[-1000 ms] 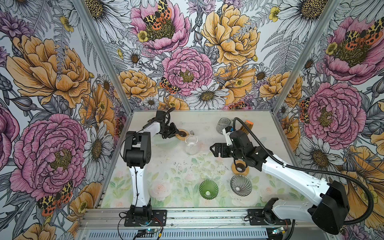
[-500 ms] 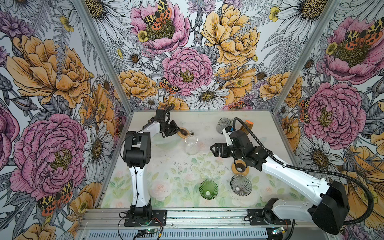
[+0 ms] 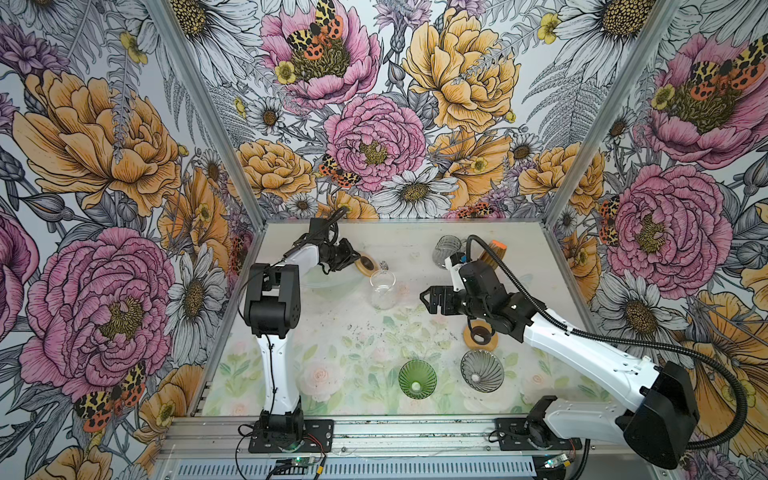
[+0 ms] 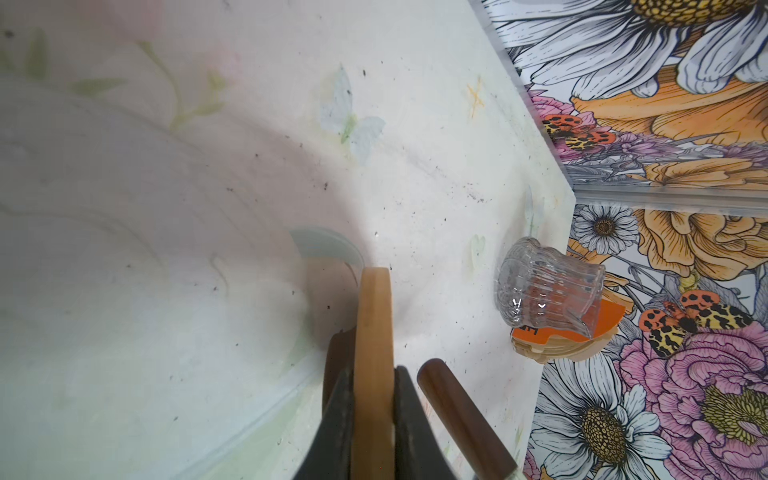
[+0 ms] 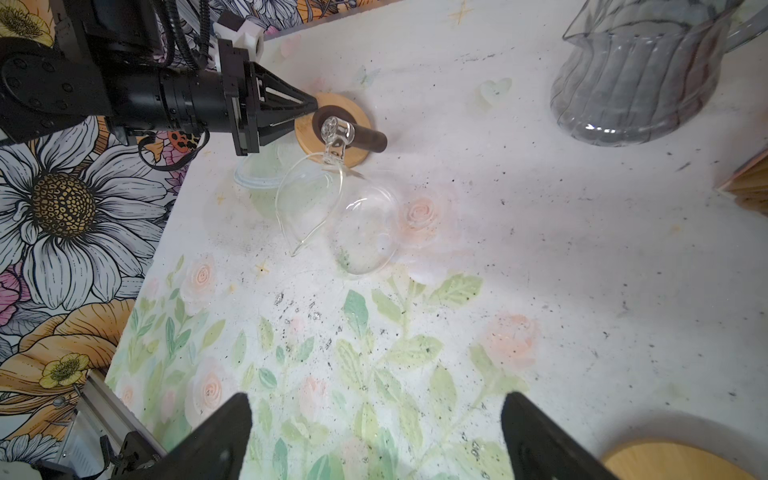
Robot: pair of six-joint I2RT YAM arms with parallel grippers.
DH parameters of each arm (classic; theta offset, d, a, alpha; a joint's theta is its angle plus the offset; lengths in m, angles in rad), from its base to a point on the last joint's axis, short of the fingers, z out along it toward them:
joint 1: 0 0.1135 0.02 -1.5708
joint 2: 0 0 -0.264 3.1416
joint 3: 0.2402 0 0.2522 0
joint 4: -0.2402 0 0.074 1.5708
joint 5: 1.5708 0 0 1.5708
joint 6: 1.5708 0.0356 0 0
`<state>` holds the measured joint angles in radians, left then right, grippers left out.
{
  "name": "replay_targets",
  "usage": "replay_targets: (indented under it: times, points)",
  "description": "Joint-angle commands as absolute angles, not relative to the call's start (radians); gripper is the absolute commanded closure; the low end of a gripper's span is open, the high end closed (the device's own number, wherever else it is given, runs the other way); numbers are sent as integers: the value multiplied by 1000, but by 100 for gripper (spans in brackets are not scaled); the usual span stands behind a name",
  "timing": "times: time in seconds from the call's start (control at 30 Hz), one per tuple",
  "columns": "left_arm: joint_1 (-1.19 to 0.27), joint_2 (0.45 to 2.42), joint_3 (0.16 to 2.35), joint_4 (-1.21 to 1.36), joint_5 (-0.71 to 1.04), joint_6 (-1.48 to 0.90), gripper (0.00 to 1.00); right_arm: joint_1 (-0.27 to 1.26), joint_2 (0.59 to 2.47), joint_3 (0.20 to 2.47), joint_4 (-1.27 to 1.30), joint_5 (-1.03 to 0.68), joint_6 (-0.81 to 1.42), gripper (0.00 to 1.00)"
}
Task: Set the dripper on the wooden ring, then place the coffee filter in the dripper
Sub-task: 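Lift the wooden ring with the left gripper while the right moves toward the box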
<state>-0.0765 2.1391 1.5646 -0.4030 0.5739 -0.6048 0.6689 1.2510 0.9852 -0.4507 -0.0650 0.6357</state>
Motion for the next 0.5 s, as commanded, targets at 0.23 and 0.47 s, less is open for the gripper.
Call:
replay_targets:
  times: [0.23,0.47]
  points:
    - [-40,1907,1413,-255,644,-689,88,655,1246,1072,-426,-149,675,10]
    - [16,1720,1264,-127,719,-778,87,635,1300,1179,-358,-287,774,19]
